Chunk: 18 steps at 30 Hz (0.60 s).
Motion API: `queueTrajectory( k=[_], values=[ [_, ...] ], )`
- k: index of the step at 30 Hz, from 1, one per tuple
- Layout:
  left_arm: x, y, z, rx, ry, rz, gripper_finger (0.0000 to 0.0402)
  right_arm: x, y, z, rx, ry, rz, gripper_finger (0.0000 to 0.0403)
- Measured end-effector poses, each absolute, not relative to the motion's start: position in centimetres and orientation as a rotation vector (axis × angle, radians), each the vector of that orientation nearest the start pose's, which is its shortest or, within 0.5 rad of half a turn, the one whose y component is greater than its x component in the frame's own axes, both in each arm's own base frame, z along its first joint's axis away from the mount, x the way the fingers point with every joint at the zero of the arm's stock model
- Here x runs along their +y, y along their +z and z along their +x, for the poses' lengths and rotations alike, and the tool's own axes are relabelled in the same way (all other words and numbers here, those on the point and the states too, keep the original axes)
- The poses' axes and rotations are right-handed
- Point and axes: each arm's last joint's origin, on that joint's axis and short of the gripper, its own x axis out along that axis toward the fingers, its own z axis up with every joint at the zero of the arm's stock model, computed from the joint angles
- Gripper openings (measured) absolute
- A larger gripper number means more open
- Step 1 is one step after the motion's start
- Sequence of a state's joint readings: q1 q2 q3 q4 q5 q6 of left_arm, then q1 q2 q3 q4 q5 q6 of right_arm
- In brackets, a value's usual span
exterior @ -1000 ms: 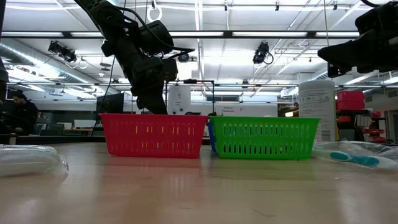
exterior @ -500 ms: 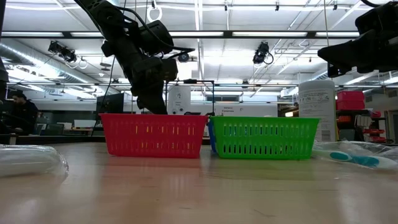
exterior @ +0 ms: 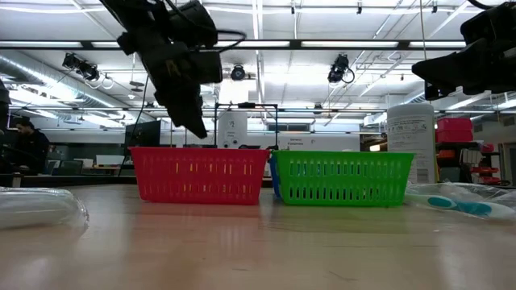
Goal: Pick & Place Travel size toiletries
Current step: Put the bottom left toothpaste into the red bin
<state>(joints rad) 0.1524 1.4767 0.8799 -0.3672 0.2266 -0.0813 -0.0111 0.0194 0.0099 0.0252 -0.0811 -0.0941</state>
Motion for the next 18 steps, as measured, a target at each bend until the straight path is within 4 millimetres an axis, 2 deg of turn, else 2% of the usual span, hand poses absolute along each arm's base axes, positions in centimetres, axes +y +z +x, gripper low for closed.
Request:
queueTrajectory(
  k=[9, 18],
  values=[
    [0.4, 22.8, 26.9, 0.889, -0.121, -0.192, 0.0001, 0.1, 16.8, 9.8, -0.019, 0.070, -0.095, 0.0040],
    [-1.0, 23.6, 26.1, 0.892, -0.156, -0.165, 0.0001, 0.1, 16.8, 9.8, -0.019, 0.069, -0.095, 0.0040]
  ],
)
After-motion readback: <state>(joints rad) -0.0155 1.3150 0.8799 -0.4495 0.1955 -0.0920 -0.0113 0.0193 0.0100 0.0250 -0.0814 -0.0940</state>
